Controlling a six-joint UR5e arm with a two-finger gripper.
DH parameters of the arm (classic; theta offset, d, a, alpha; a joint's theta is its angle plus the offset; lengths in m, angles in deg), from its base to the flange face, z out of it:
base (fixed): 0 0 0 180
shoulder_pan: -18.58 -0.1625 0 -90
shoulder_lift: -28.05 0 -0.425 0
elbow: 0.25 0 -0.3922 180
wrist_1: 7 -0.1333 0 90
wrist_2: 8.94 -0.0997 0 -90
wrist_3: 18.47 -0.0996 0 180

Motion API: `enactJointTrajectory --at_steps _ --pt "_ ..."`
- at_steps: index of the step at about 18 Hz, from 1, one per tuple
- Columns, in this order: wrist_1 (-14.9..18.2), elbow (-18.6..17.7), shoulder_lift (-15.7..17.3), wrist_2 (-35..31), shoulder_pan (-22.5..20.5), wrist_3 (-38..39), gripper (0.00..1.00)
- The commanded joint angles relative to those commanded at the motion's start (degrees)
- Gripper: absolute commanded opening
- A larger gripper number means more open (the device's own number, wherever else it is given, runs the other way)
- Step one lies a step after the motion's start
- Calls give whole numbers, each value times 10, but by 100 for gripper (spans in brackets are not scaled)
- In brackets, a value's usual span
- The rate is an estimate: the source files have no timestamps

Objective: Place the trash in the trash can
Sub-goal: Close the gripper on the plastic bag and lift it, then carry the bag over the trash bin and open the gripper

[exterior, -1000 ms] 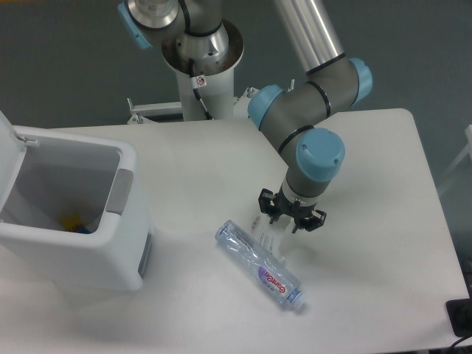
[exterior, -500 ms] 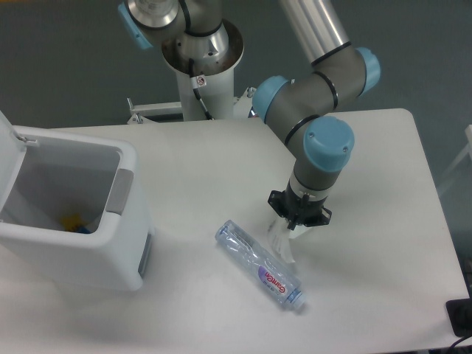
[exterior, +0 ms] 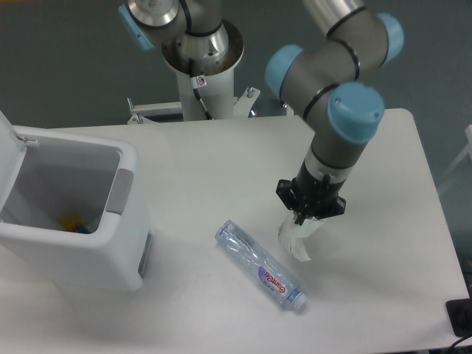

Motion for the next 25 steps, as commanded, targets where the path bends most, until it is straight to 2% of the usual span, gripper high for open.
enactJointTrajectory --at_steps 5,10,13,20,22,25 --pt "-2 24 37 59 19 49 0" --pt "-2 78 42 92 62 132 0" --pt "-2 95 50 115 76 173 0" --pt "-2 89 100 145 102 223 0" --pt "-2 86 108 140 127 225 0" --pt "-4 62 123 136 156 235 0"
